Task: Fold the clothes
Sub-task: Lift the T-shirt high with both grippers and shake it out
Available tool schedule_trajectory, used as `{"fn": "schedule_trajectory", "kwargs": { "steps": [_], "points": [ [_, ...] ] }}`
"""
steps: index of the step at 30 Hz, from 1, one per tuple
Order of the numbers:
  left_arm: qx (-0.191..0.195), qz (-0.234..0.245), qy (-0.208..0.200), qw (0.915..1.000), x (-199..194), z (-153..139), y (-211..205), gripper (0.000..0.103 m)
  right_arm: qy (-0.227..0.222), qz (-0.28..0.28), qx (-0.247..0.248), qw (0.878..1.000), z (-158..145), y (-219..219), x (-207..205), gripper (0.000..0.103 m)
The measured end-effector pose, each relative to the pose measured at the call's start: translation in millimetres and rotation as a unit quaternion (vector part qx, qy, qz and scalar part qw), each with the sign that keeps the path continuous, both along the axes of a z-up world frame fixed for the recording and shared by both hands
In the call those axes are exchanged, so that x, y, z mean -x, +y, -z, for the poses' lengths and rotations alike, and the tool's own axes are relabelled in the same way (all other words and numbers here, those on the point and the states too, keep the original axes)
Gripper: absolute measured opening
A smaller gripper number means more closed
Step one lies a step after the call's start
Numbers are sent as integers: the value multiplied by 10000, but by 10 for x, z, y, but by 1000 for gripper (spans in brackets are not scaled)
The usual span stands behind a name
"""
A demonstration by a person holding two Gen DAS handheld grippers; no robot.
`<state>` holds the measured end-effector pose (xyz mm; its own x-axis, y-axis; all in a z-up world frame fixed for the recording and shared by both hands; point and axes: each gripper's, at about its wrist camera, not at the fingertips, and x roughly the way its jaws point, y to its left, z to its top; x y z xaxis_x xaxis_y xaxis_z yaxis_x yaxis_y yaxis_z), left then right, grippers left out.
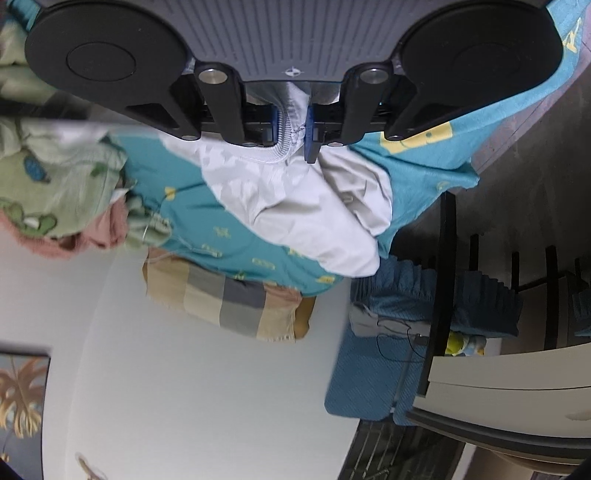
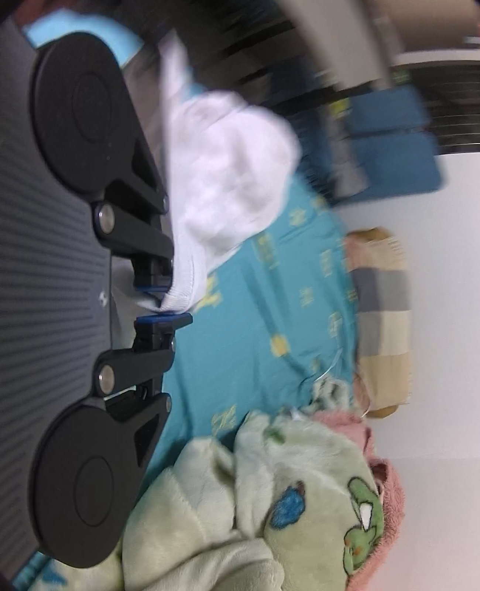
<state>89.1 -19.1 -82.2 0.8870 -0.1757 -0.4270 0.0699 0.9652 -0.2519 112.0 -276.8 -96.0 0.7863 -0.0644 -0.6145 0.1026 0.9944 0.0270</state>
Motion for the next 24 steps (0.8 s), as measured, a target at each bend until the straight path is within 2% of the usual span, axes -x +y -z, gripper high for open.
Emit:
{"fn": "schedule_trajectory", "kwargs": {
  "steps": [2, 5, 6, 8, 11, 13, 17, 24],
  "points": [
    [104, -27, -45, 9999, 23, -40, 27, 12, 466, -38, 33, 9989, 176, 25, -81, 15],
    [327, -11, 42, 9995, 43, -101, 70, 11, 736, 155, -116, 9971, 325, -27, -120, 13],
    [420, 31, 111, 9991, 65, -144, 76, 10, 613, 274, -221, 9975, 296, -60, -97, 13],
    [453, 117, -15, 9989, 153, -317, 53, 10, 166, 554, -486, 9971, 161, -142, -16, 9],
    [519, 196, -411, 9976, 279, -726, -4, 9, -453, 639, -603, 9951, -345, -255, 90, 8],
    [612, 211, -716, 9953, 347, -1107, -53, 8, -860, 665, -655, 9919, -709, -329, 160, 7],
    [622, 245, -1475, 9868, 485, -2091, -162, 7, -1670, 715, -757, 9805, -1436, -479, 299, 7],
    [266, 89, -2672, 9632, 843, -3867, -236, 7, -2749, 162, -870, 9574, -3254, -642, 689, 7]
  ]
}}
